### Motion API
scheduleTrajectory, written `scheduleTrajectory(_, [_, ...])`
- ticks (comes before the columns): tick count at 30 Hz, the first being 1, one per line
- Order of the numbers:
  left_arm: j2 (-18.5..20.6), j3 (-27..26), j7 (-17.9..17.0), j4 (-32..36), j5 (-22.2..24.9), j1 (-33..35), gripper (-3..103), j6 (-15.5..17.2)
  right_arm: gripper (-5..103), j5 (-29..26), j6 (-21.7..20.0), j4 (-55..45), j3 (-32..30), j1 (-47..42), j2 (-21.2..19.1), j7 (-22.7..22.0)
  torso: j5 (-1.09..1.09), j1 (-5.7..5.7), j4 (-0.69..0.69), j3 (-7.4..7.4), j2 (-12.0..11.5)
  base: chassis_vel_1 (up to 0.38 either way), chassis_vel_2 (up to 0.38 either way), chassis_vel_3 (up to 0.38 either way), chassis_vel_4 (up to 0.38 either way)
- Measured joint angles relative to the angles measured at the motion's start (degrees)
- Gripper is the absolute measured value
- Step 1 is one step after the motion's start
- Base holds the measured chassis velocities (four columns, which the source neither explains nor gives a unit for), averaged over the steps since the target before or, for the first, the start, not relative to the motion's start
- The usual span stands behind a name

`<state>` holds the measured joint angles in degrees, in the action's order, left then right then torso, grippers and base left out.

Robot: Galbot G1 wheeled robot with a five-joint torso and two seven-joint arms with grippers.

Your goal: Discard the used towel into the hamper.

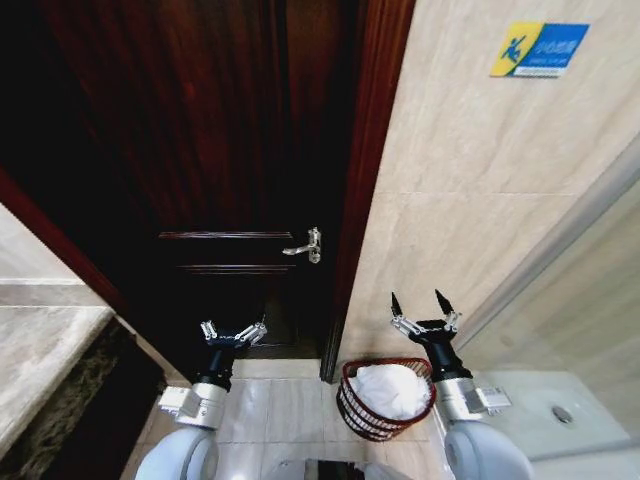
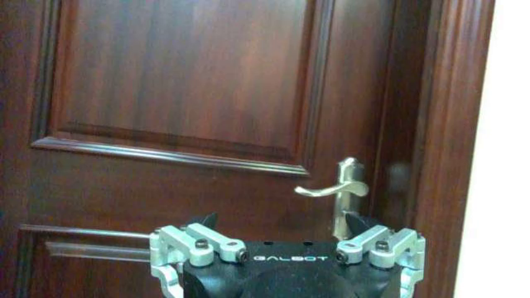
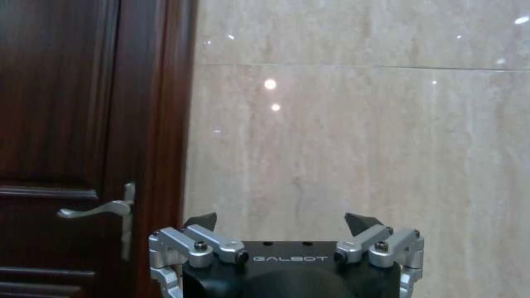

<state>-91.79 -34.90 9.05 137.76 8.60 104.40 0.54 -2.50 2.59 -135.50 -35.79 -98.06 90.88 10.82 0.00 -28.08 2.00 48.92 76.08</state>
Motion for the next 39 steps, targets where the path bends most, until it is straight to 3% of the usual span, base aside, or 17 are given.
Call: scheduleTrajectory(39, [0.0, 0.0, 0.0, 0.0, 0.0, 0.0, 100, 0.0, 100, 0.0, 0.0, 0.0, 0.0, 0.0, 0.0, 0.0, 0.0, 0.42, -0.01, -0.47, -0.9, -0.044, -0.042, 0.043, 0.044])
